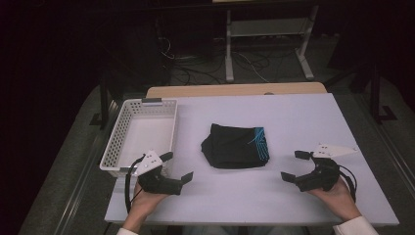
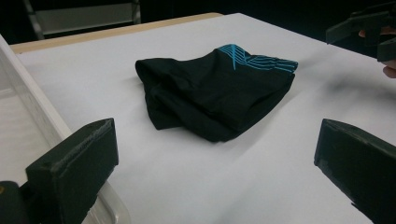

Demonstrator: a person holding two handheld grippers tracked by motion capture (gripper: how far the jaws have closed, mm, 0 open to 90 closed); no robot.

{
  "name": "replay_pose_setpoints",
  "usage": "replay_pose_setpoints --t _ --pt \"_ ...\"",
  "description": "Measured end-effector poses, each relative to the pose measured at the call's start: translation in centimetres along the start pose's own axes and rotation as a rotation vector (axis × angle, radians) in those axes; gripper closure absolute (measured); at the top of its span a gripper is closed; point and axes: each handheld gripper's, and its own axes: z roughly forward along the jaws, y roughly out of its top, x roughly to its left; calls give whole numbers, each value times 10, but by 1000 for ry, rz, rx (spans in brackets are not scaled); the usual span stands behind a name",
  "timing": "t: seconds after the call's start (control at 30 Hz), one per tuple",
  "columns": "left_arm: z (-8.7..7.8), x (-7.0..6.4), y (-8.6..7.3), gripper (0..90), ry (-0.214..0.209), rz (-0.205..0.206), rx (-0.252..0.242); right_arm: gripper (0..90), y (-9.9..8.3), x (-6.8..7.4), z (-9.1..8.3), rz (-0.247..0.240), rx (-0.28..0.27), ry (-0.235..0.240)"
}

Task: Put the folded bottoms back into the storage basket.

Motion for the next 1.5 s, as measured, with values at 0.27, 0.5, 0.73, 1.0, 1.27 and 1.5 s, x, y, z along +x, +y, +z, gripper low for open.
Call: replay_pose_setpoints --t 0.27,0.5,0.73,1.0,1.27,1.5 --pt "0 0 1 0 2 -3 -3 0 1 1 -1 -1 -3 1" --pt "0 0 1 0 8 -3 -3 0 1 1 -2 6 -4 -1" --pt "5 -2 3 0 18 1 24 0 2 1 -2 22 12 1" --pt "7 -2 12 0 13 4 24 0 9 2 -3 22 34 -8" --pt "9 -1 21 0 11 11 34 0 18 2 -6 26 32 -1" --pt "10 1 31 0 9 27 47 0 33 3 -4 15 47 15"
